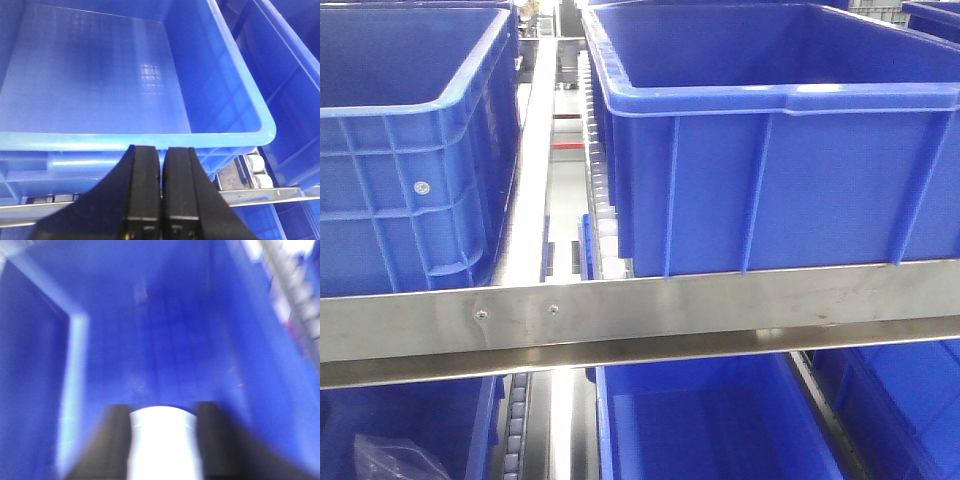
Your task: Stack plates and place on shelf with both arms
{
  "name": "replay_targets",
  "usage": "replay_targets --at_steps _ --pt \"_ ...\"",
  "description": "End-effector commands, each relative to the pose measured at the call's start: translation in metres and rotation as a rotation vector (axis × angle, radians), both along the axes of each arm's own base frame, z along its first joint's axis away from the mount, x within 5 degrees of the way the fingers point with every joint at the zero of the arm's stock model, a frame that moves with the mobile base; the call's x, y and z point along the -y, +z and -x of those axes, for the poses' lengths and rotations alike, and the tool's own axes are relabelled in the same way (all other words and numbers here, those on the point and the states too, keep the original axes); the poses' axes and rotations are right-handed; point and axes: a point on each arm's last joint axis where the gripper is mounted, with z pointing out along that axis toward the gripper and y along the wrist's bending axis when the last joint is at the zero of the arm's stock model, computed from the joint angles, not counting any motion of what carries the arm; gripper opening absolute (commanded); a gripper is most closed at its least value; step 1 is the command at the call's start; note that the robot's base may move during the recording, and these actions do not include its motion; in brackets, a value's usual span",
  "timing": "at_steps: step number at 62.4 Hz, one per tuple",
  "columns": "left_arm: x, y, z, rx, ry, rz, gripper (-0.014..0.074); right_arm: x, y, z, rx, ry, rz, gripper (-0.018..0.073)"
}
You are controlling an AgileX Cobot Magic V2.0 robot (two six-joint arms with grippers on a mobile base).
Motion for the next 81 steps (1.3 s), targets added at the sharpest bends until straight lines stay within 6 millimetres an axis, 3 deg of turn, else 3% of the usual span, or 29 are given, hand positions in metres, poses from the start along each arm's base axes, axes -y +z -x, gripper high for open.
replay_targets --at_steps 1,10,18,25,33,42,72,81 --pt "0.000 0.017 -0.002 0.105 0.014 0.030 0.0101 0.006 0.036 0.043 0.228 -0.021 -0.016 0.0064" --pt "0.000 0.017 -0.002 0.105 0.014 0.030 0.0101 0.013 0.032 0.099 0.362 -0.040 -0.027 0.0048" --pt "0.000 0.017 -0.002 0.105 0.014 0.030 0.0101 0.018 0.009 0.144 0.421 -0.051 -0.032 0.0048" --pt "0.000 0.017 -0.002 0.105 0.014 0.030 0.0101 0.020 -0.019 0.172 0.421 -0.054 -0.031 0.0048" --pt "0.000 0.017 -0.002 0.105 0.014 0.030 0.0101 0.022 -0.031 0.194 0.448 -0.055 -0.034 0.0048" --pt "0.000 0.017 -0.002 0.105 0.014 0.030 0.0101 0.023 -0.036 0.205 0.470 -0.055 -0.036 0.0048" --pt "0.000 0.017 -0.002 0.105 0.014 0.030 0.0101 0.023 -0.037 0.205 0.460 -0.052 -0.035 0.0048" --pt "0.000 0.017 -0.002 0.105 0.014 0.030 0.0101 0.024 -0.053 0.222 0.427 -0.041 -0.002 0.0048"
